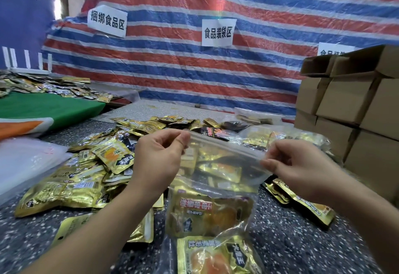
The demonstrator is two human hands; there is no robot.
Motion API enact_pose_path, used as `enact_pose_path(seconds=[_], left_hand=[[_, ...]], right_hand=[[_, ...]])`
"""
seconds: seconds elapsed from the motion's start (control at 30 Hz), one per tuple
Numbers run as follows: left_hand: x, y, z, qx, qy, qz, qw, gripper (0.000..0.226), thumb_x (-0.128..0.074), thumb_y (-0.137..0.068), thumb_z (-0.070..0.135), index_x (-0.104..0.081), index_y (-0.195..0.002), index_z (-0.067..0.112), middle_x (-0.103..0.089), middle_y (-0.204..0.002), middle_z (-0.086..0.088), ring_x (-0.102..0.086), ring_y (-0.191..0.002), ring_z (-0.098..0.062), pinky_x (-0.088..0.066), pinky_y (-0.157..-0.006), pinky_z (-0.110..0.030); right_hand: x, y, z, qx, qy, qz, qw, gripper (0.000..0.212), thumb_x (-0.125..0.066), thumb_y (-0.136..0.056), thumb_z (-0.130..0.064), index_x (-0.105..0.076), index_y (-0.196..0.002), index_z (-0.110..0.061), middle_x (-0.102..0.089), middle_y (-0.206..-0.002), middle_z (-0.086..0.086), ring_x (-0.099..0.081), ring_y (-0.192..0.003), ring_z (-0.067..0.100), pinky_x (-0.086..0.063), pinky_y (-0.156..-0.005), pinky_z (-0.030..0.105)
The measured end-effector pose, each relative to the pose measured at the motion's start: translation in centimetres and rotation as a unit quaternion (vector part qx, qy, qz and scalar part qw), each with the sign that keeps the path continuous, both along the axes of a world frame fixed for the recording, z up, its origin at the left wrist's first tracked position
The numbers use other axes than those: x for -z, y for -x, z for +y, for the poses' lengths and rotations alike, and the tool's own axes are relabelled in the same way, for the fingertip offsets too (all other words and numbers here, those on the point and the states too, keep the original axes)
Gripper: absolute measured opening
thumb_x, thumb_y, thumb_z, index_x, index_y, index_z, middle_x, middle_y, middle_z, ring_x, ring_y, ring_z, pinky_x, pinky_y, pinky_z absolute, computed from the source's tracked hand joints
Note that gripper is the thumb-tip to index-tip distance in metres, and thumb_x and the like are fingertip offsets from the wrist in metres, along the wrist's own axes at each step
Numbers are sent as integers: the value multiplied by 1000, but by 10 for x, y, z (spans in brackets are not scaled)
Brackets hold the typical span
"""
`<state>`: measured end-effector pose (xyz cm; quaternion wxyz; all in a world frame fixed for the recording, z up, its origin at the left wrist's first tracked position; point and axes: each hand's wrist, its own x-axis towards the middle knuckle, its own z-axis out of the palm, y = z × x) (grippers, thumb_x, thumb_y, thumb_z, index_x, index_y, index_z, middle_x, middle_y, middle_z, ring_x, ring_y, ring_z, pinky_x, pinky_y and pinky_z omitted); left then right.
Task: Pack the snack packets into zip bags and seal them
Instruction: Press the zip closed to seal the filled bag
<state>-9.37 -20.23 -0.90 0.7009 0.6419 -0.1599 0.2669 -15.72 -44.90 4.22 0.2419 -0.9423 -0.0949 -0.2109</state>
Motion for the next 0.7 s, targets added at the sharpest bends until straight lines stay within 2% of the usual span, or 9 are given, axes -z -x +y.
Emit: enact_pose_path(seconds=[0.03,0.13,0.2,0.37,0.5,0.53,0.57,0.63,0.7], left_hand=[[-2,1,1,4,8,-6,1000,10,-69,-88,25,-76,-81,27,-73,-72,-2,-67,-66,-23,-57,-63,-40],[-7,4,2,13,23,-20,999,10,-68,-83,32,-76,-83,26,-72,-70,4,-62,-63,-9,-55,-61,-27],[-8,4,2,14,23,-20,999,16,-67,-79,37,-76,-85,25,-72,-71,5,-62,-64,-8,-56,-62,-27],[2,-2,-1,16,2,-11,1000,10,-67,-89,24,-75,-83,24,-68,-65,6,-57,-58,-3,-50,-54,-21],[12,-7,-5,55,-10,23,998,12,-63,-92,24,-72,-84,24,-71,-72,6,-62,-63,-4,-51,-60,-18],[13,-9,-6,68,-10,32,997,14,-61,-93,24,-71,-84,23,-72,-75,3,-65,-65,-7,-52,-61,-19],[14,-9,-8,82,-5,41,996,14,-59,-95,23,-69,-85,21,-73,-78,0,-68,-68,-11,-52,-61,-20],[15,-10,-12,108,10,57,993,15,-54,-98,21,-65,-89,16,-74,-80,-4,-70,-69,-16,-53,-59,-20],[15,-10,-14,120,24,66,990,16,-51,-99,18,-63,-92,12,-74,-78,-5,-71,-68,-18,-52,-58,-19]], right_hand=[[-1,2,-1,-5,-9,-14,1000,22,-71,-89,-23,-63,-69,-23,-61,-61,-16,-48,-52,1,-36,-52,24],[-4,7,-1,-25,-39,-61,997,21,-72,-88,-22,-63,-69,-22,-61,-60,-14,-47,-49,3,-37,-48,22],[-2,7,0,-32,-55,-88,994,21,-73,-87,-21,-63,-68,-22,-61,-58,-12,-46,-47,4,-37,-45,19],[17,-2,1,-32,-98,-105,989,20,-75,-84,-14,-65,-67,-18,-56,-53,-4,-42,-46,5,-34,-44,18],[34,-7,1,-47,-215,-106,970,10,-73,-83,-11,-70,-73,-13,-65,-67,11,-56,-62,24,-48,-59,38],[37,-8,1,-56,-252,-103,961,8,-71,-83,-16,-71,-75,-13,-67,-68,8,-59,-63,21,-50,-60,35],[40,-9,0,-65,-289,-91,951,10,-67,-82,-23,-71,-78,-15,-68,-69,3,-61,-65,14,-51,-58,25],[47,-12,0,-91,-387,-21,917,31,-64,-77,-38,-70,-97,-15,-72,-77,-5,-68,-76,9,-52,-65,16],[55,-17,0,-125,-473,89,867,62,-76,-67,-51,-64,-116,-16,-74,-93,0,-71,-93,20,-56,-79,29]])
